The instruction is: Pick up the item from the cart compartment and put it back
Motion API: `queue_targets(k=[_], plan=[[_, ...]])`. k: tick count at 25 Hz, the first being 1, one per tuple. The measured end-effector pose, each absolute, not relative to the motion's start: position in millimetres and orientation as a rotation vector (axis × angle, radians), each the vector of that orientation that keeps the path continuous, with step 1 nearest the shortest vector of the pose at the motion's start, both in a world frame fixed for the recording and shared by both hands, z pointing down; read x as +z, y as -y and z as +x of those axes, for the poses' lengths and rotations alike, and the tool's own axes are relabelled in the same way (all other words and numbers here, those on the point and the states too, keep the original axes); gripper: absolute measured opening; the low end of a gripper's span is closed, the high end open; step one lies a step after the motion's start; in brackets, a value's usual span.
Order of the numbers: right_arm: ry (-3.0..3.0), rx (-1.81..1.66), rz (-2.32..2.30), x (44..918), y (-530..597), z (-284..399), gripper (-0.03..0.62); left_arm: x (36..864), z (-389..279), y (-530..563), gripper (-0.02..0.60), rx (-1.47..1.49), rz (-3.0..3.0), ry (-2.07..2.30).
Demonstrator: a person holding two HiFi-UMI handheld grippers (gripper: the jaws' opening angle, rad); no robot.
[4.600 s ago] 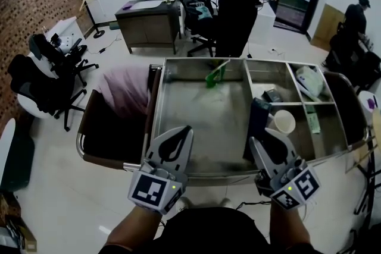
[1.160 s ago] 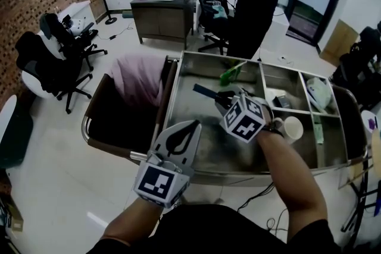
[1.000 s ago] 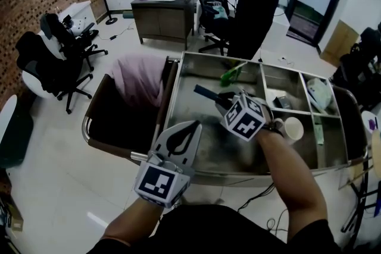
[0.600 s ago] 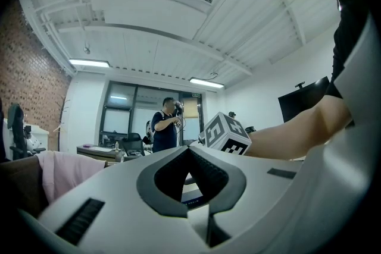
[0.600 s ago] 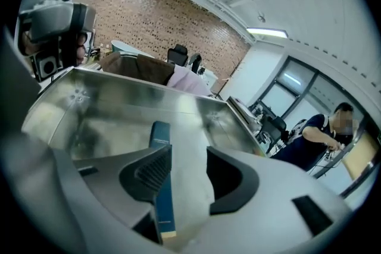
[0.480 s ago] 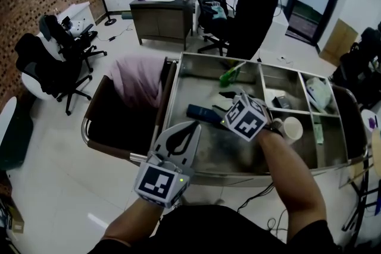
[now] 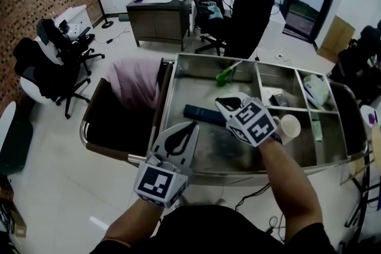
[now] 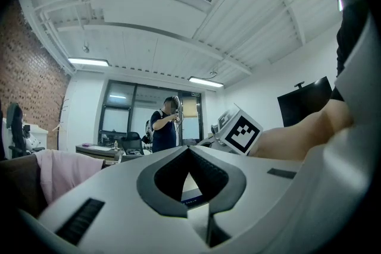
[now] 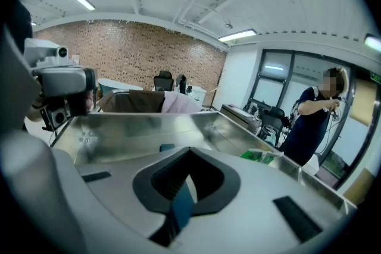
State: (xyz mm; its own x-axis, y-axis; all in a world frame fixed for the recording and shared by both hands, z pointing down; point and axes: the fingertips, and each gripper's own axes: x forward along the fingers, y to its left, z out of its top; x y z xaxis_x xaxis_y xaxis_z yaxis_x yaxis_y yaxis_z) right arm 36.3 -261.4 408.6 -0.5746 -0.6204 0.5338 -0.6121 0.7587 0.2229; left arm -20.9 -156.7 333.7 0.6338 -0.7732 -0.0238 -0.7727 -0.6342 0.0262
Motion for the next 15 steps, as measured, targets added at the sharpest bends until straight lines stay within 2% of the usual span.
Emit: queue_targets(k=[15], plan=[[2.909, 0.312, 1.264, 322, 196, 87, 0.014, 327, -14, 159, 0.0, -0.06, 2.841, 1.323]])
